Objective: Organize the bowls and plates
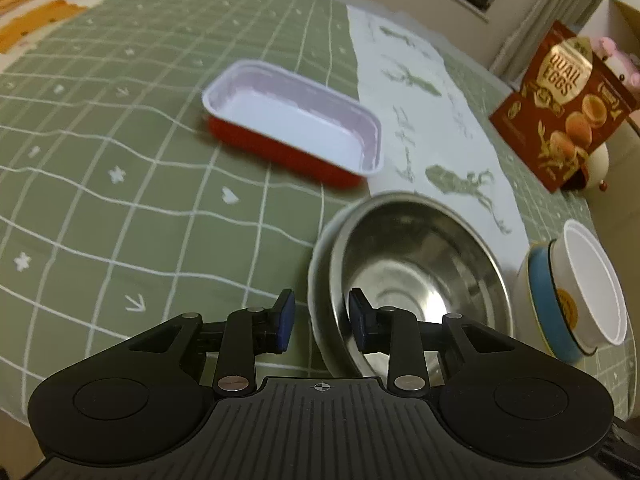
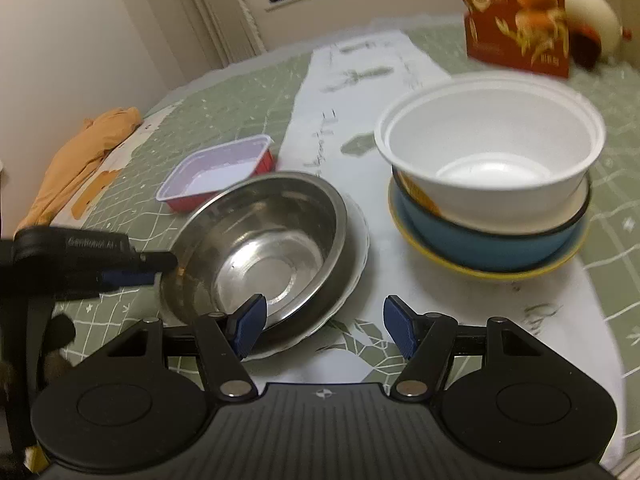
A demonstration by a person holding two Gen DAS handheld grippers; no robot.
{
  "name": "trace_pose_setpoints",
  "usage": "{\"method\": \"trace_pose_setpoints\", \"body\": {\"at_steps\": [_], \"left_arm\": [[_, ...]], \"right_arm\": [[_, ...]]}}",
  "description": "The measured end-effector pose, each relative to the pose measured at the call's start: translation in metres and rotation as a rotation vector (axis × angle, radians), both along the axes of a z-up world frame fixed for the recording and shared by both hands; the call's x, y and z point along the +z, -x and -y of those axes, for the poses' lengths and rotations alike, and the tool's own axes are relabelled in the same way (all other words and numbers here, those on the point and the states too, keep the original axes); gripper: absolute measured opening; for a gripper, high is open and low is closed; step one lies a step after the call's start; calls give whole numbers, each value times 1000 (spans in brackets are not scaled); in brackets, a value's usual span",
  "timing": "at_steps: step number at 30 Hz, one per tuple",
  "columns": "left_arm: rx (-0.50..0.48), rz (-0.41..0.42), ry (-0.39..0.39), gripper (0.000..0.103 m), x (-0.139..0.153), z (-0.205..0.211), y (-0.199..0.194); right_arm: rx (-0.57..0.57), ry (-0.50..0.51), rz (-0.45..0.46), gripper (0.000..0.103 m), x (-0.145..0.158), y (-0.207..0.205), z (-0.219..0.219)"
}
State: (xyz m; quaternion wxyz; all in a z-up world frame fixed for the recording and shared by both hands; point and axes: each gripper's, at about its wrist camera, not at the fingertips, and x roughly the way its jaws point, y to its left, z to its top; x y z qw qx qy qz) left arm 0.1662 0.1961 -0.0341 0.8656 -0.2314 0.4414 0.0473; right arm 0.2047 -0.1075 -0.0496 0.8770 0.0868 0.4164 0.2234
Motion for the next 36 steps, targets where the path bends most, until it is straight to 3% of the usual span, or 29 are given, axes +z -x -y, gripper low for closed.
{"method": "trace_pose_setpoints", "body": {"at_steps": [12,18,25,29,36], "left_arm": [[-36,-59,72,29,-24,0,-21],[-46,-50,29,30,-22,-2,-35],[-49,-47,36,29,-20,-8,-41],[-40,-23,-26,27,-9,-3,-34],[-40,9,-127,27,16,11,-27]], "right_arm": [[36,22,-10,61,-10,-9,-29],[24,34,-6,62,-10,-9,-36],[27,36,-8,62,-11,-12,-41],[47,9,-17,62,-11,-15,-34],[18,15,45,62,4,-8,-13]]}}
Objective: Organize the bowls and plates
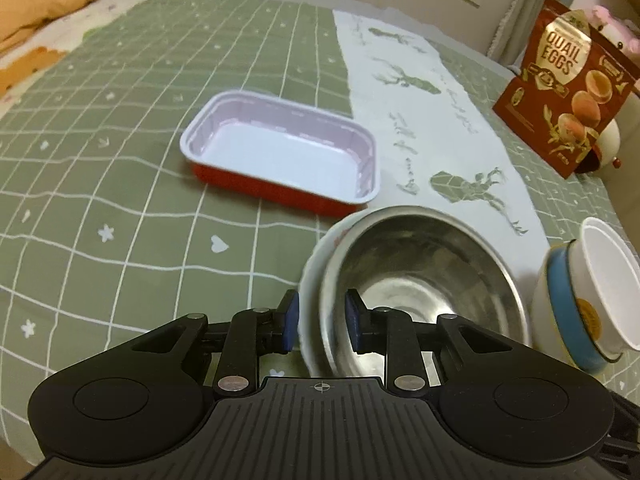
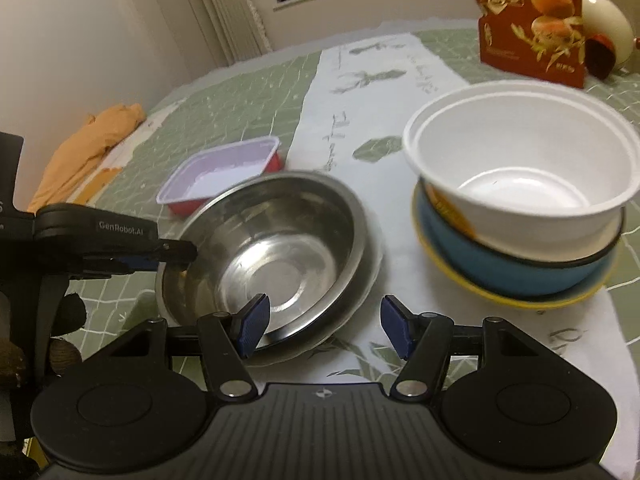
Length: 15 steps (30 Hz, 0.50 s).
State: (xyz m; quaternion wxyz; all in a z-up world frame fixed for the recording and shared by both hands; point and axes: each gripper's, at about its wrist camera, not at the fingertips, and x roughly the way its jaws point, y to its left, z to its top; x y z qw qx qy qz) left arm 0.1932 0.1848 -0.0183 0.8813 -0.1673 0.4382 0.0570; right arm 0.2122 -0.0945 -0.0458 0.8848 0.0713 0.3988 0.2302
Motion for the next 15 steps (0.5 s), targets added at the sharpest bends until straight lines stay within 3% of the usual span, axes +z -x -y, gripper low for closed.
{"method": "trace_pose_setpoints", "body": {"at_steps": [5,8,15], "left_arm": [[-15,16,-46,28,17,18,5],[-38,19,-35,28,25,28,5],[-70,72,-40,28,51,66,9]], "right_arm": [[9,-9,74,62,15,10,16],[21,-28,118,62,25,16,27],[-3,-47,314,65,62,27,70]]}}
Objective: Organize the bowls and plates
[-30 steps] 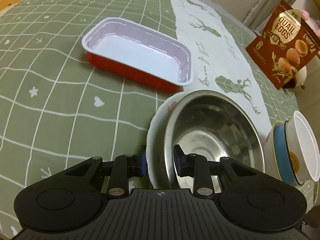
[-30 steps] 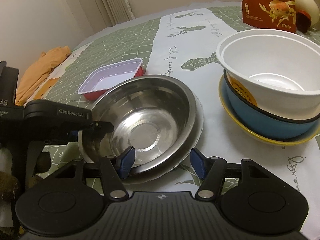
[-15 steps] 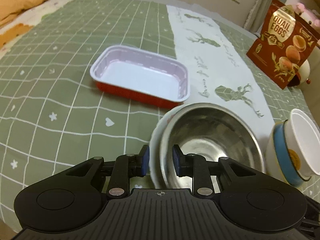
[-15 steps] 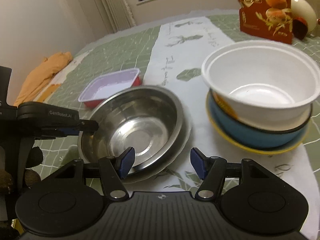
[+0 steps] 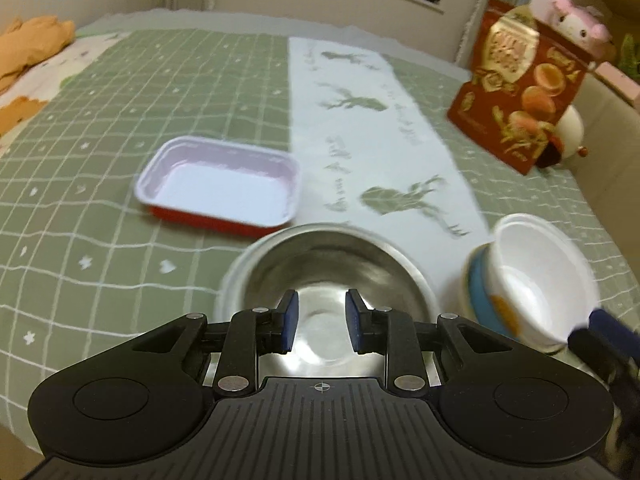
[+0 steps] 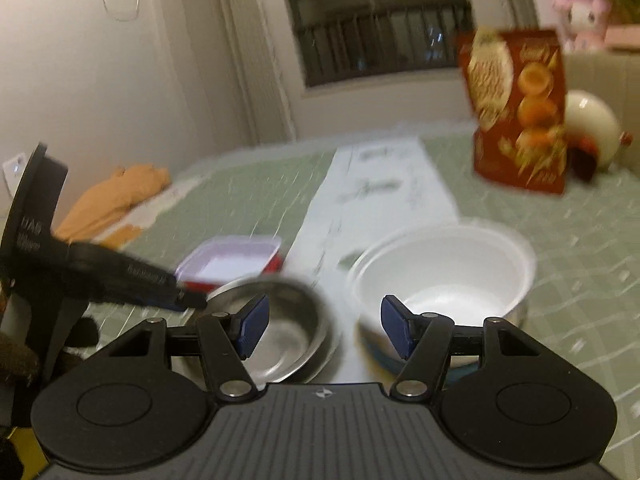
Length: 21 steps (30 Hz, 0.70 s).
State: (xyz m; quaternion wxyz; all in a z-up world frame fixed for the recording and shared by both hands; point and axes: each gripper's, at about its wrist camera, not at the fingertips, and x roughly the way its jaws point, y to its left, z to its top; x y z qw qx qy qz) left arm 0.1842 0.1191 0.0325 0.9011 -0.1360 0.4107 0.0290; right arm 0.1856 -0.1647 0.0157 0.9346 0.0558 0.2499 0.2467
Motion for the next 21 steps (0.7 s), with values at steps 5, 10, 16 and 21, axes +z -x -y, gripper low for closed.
{"method": "trace_pose_setpoints", "body": {"at_steps": [5,10,16,21], "left_arm": [[-137,98,351,18,9,18,-6],[-207,191,541,12,1,44,-13],[-256,223,456,13,18,67,-30],[-278,220,179,14,40,85,-51]], "right_arm": [[-142,35,57,68,14,-22,51],[-219,53,-50,68,14,-52,101],[-194,16,-113,68,2,-66,130],[-149,-27,-145,68,1,-81,132]]}}
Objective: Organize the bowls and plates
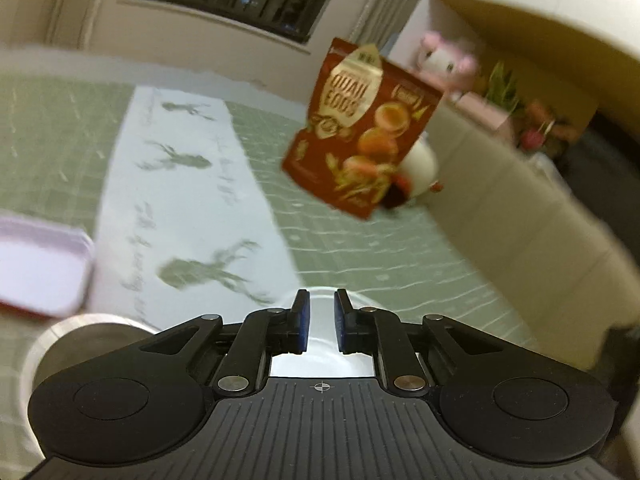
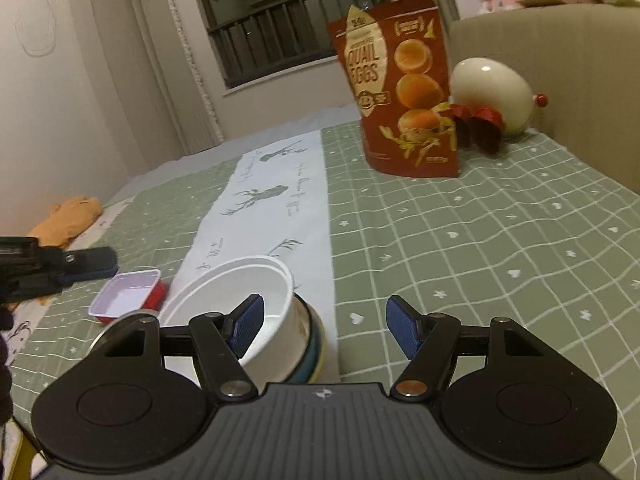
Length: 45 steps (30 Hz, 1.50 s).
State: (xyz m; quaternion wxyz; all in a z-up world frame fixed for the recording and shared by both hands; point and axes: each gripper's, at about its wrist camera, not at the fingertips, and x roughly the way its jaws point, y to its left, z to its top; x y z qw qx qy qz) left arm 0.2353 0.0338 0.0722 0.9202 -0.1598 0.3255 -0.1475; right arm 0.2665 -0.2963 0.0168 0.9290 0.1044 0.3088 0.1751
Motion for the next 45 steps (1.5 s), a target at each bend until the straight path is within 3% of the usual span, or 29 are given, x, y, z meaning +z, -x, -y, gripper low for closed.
{"method": "trace_pose_setpoints", "body": {"at_steps": [5,9,13,15,19,20,26,37,42,45], "left_arm": [[-44,-131,-86,17,-13,15,-18],[-12,-192,-188,17,-30,24,-28],[29,-283,-220,19,-50,22,-40],[41,-308,-239,28,-57,20,-44],[43,-346,-279,57,-67,19,-52],[39,-350,-283,58,-68,20,-54],[-10,-398,-217,55,-78,26,-64],[-60,-436,-153,55,-105,38,-68],[-43,-457,-120,50,-104,30,-65],[-32,-482,-108,49,-104,27,-59]], "right_arm": [[31,27,-30,68,-5,-25,-17],[76,51,-89,68,-13,-46,-31],[87,96,-127,68,-23,-56,-42],[84,108,-146,68,-30,-60,-44],[61,133,-179,70,-47,-66,-42],[54,131,-181,70,-49,-67,-40],[34,96,-222,70,-64,-74,-30],[141,-167,-471,70,-104,-90,-39],[175,-240,-504,70,-105,-87,-46],[174,-205,-478,70,-99,-79,-53]]}}
